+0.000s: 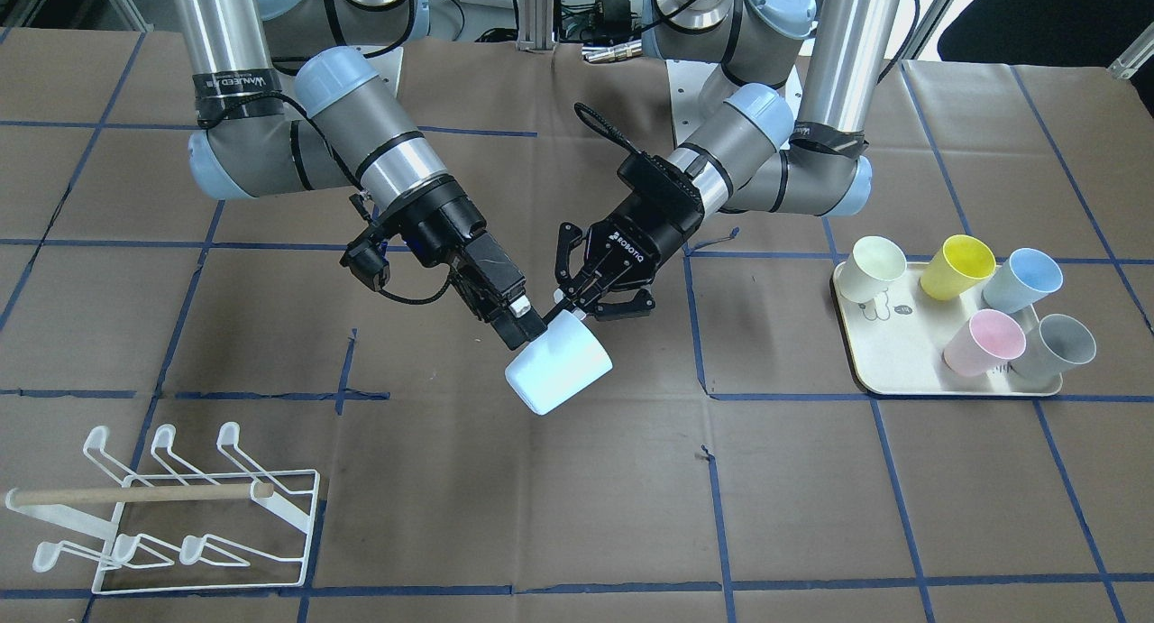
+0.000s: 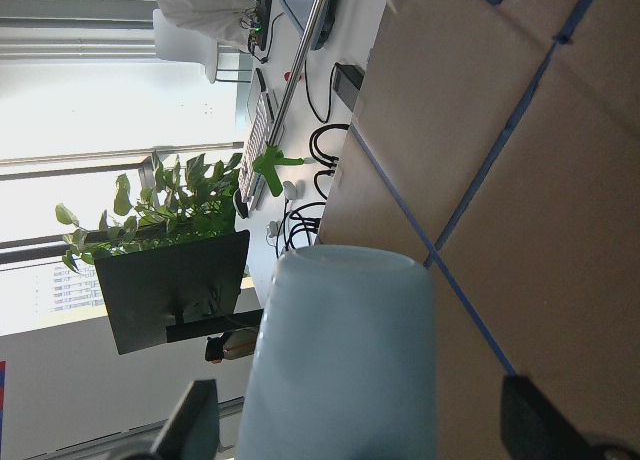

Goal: Transfer IKEA cup to right arm and place on rack

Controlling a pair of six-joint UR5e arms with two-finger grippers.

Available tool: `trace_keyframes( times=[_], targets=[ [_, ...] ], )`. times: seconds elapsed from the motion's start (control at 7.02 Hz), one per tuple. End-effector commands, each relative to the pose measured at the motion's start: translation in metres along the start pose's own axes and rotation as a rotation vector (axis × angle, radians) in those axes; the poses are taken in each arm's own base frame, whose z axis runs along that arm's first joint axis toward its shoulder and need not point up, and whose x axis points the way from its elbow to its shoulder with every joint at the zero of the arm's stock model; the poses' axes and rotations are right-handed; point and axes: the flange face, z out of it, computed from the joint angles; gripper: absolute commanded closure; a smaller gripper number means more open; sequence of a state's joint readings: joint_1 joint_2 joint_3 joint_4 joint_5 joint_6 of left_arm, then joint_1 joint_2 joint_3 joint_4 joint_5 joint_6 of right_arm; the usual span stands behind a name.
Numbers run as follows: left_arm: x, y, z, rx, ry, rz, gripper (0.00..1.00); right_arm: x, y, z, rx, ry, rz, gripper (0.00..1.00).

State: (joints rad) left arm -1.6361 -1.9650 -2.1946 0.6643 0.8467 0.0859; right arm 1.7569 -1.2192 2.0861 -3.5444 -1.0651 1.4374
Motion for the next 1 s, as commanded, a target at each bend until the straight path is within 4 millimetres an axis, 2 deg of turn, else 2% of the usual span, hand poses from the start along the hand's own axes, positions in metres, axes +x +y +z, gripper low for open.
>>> trace_keyframes(
  times=[0.0,0.28,0.85],
  targets=[
    [0.001,0.000,0.000,0.001,0.001,0.001,1.00,0.003,-0.001,0.005,-0.018,0.004,0.045,0.01],
    [0.001,0.000,0.000,0.001,0.001,0.001,1.00,-0.005,-0.005,0.011,-0.015,-0.006,0.038,0.01],
    [0.001,0.000,0.000,0.000,0.002,0.001,1.00,-0.002,-0.016,0.034,-0.014,0.000,0.042,0.01]
  ],
)
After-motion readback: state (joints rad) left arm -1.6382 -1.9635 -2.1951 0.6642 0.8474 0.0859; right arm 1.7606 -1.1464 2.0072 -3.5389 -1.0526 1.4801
